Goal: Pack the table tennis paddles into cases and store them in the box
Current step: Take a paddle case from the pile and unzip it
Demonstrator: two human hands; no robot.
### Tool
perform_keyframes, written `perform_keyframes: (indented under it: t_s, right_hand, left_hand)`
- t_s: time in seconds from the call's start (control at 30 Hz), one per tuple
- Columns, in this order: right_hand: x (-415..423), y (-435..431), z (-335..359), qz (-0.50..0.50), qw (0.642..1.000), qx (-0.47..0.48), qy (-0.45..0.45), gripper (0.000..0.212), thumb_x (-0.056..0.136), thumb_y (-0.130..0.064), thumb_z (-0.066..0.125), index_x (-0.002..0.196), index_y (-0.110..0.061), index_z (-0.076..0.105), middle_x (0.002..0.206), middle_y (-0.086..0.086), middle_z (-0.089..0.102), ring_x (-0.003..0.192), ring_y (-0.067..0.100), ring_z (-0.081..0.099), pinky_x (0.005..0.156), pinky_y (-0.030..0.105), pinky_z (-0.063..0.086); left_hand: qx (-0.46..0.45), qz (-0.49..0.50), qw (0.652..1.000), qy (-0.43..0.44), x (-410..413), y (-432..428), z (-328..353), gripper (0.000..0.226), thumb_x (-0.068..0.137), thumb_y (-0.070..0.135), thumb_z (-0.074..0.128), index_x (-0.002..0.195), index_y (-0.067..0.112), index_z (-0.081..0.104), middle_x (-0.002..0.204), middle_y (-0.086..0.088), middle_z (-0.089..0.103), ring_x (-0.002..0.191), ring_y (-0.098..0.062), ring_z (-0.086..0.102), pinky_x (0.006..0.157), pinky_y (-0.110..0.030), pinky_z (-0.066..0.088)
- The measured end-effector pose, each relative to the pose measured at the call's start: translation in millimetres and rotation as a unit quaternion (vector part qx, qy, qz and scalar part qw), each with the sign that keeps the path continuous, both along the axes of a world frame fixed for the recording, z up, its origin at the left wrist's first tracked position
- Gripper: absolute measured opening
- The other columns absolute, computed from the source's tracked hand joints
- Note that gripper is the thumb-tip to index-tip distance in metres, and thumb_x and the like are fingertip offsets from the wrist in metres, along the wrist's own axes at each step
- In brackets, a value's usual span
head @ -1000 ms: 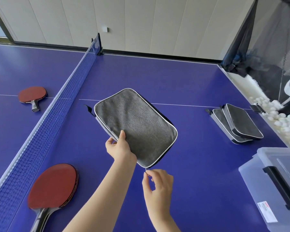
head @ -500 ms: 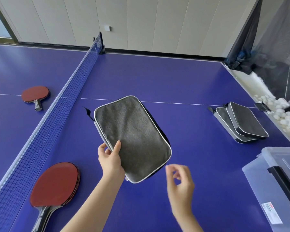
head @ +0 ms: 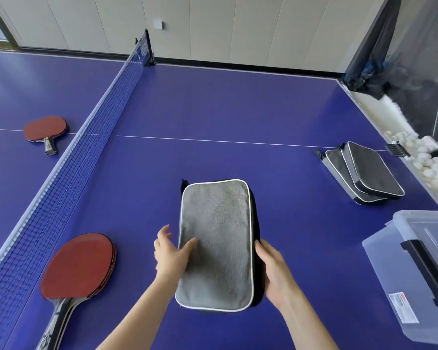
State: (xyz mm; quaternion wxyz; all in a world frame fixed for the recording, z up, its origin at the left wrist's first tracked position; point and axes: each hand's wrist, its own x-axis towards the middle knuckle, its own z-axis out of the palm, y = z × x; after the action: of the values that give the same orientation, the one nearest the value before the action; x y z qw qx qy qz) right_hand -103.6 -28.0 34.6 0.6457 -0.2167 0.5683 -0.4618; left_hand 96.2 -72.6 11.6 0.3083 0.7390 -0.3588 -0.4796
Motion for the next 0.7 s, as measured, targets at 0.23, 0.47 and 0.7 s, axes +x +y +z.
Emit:
perform_keyframes:
  t_s: [0.23, 0.47, 0.7]
  right_hand:
    - [26, 12, -6, 0.005, 0.985, -0.073, 0.156, 0.021, 0.100, -0.022, 0.046, 0.098, -0.018, 0.067, 0.094, 0.003, 0.072, 0.090, 0.014, 0.067, 0.079, 0.030, 0.053]
    - [27, 17, -3, 0.010, 0.984, -0.100, 0.147, 0.026, 0.102, -0.017, 0.042, 0.105, -0.018, 0.068, 0.097, -0.001, 0.073, 0.093, 0.011, 0.068, 0.075, 0.023, 0.053]
    - [1, 17, -11, 0.006, 0.973, -0.113, 0.200, 0.020, 0.099, -0.019, 0.048, 0.110, -0.023, 0.064, 0.105, -0.007, 0.071, 0.101, 0.005, 0.065, 0.087, 0.023, 0.051]
  left_hand:
    - [-0.096, -0.149, 0.984, 0.034, -84, 27, 18, 0.070, 0.083, 0.055, 0.061, 0.142, 0.043, 0.026, 0.146, 0.012, 0.028, 0.138, -0.011, 0.026, 0.113, -0.043, 0.028]
    - [-0.107, -0.106, 0.984, 0.092, -86, 25, 19, 0.056, 0.087, 0.038, 0.065, 0.136, 0.042, 0.039, 0.127, 0.015, 0.041, 0.120, -0.004, 0.044, 0.104, -0.028, 0.038]
    - [-0.122, -0.102, 0.984, 0.083, -63, 27, 19, 0.049, 0.086, 0.030, 0.068, 0.128, 0.045, 0.047, 0.118, 0.021, 0.054, 0.107, 0.001, 0.055, 0.091, -0.024, 0.046]
